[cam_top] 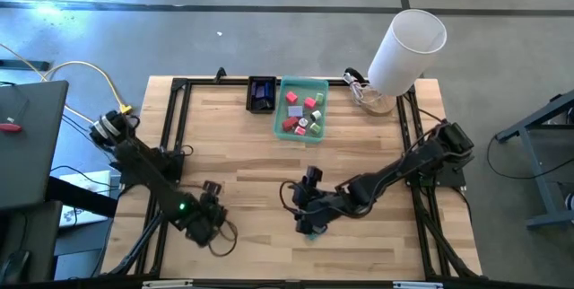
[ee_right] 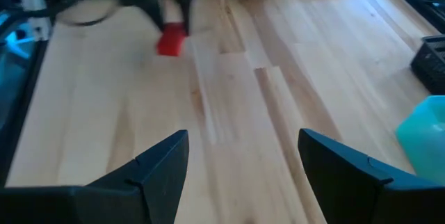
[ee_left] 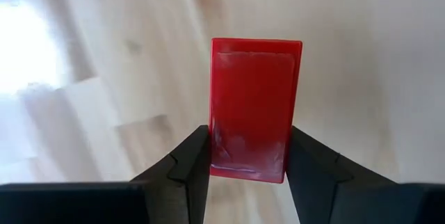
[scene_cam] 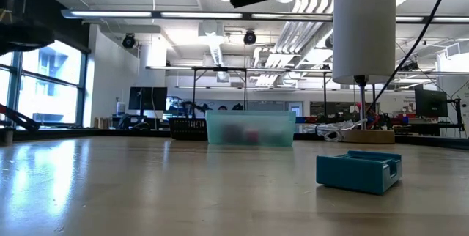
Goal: Pick & Place Office items
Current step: Put the red digital clock into the black bin
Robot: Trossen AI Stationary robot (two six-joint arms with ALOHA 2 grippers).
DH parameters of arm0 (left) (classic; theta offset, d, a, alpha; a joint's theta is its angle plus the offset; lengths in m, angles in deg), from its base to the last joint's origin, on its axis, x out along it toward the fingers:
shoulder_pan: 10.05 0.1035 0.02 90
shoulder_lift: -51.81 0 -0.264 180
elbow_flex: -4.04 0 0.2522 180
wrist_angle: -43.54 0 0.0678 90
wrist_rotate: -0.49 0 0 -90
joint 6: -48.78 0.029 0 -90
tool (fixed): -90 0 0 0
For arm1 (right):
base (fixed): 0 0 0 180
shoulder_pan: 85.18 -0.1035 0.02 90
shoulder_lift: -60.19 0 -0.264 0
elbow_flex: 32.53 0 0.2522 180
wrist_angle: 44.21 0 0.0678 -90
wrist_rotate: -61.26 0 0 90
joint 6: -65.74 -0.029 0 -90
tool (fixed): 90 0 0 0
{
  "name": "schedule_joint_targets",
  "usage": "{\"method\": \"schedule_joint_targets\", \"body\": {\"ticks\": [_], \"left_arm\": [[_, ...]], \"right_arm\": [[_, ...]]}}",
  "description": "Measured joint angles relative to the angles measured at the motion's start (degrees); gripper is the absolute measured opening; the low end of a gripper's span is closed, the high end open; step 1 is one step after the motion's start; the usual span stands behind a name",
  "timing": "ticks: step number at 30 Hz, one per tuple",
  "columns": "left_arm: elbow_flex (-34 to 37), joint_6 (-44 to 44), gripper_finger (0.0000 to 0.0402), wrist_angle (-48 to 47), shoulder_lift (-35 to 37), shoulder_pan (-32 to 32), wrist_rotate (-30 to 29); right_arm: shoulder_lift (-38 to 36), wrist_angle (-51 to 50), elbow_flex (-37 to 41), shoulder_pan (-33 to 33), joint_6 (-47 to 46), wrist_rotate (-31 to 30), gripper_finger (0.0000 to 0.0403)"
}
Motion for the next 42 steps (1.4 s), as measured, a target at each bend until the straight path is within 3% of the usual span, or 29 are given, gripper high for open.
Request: {"method": "schedule_joint_targets", "body": {"ticks": [4,10,20,26,30,33,36,40,42], "left_arm": [[0.0,3.7,0.0139,-0.5,3.7,5.5,0.0],[0.0,14.0,0.0139,-0.5,9.0,15.1,-0.5],[-0.1,22.2,0.0139,-0.1,16.2,30.9,-14.0],[-0.1,25.4,0.0139,6.2,17.0,41.9,-15.5],[-0.1,32.9,0.0139,14.7,16.9,49.8,-8.7],[-0.1,33.8,0.0139,20.7,16.9,57.6,-5.0],[-0.1,29.1,0.0139,27.7,16.3,67.0,0.6],[-0.1,18.8,0.0139,37.5,12.6,79.4,15.1],[-0.1,14.2,0.0139,41.3,9.3,83.4,18.0]], "right_arm": [[0.0,-0.1,0.0,-2.4,-0.4,-1.2,0.026],[0.0,-3.0,0.0,-5.8,-4.3,-7.9,0.026],[0.0,-8.9,0.0,-8.5,-12.1,-13.9,0.026],[0.2,-9.0,0.0,-8.5,-12.3,-14.1,0.026],[2.0,-9.2,0.1,-8.1,-12.3,-14.6,0.026],[4.0,-9.1,0.0,-8.0,-12.8,-14.9,0.026],[6.5,-9.2,0.0,-8.0,-13.6,-14.7,0.026],[8.3,-9.0,0.0,-7.9,-13.7,-15.1,0.026],[8.4,-9.0,0.1,-7.6,-13.7,-15.1,0.026]]}}
